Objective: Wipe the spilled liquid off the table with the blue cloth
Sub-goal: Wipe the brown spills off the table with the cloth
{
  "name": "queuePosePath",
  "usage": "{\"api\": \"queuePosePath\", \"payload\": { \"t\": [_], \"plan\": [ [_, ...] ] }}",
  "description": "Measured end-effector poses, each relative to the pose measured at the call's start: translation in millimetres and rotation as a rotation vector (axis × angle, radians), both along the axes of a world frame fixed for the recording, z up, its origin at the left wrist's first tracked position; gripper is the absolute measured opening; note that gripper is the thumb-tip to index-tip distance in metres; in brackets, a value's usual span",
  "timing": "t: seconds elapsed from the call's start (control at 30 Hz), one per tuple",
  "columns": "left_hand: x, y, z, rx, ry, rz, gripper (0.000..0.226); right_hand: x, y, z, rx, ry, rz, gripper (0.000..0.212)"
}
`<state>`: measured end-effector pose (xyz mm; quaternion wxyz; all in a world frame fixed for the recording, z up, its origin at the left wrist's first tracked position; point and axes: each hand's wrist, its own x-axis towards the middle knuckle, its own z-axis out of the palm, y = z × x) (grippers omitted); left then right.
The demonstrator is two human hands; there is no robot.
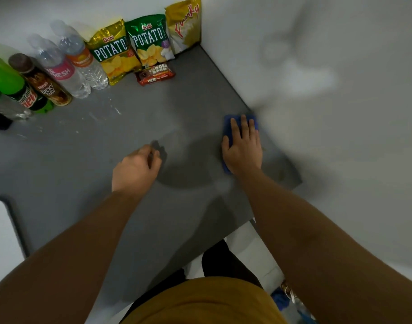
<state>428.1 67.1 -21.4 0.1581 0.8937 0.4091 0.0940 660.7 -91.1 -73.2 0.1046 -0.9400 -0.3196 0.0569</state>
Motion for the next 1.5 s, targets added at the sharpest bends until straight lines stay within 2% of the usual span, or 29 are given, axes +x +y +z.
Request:
{"api": "queuePosePath", "payload": {
  "t": [0.43,0.73,1.03,1.27,1.5],
  "plan": [
    [-7.1,-2.6,-2.6,-0.074,-0.042,-0.038,0.028,-10.9,-80.1,-4.0,-0.014,-0.035,-0.127,0.062],
    [-26.5,-1.3,3.3,-0.114,-0.039,-0.036,0.028,-38.0,-94.8,-2.5,-0.003,0.006,-0.358,0.063],
    [-38.8,2.9,0.2,-0.116,-0.055,-0.029,0.026,-72.8,-101.3,-2.2,-0.017,0.063,-0.476,0.065],
    [-32.8,4.2,-4.5,-0.158,-0.065,-0.047,0.027,-125.6,-86.8,-15.6,-0.082,0.072,-0.389,0.067],
    [-22.7,3.9,-8.7,-0.153,-0.076,-0.056,0.025,-169.9,-32.6,-21.4,-0.005,-0.004,-0.022,0.066]
  ]
}}
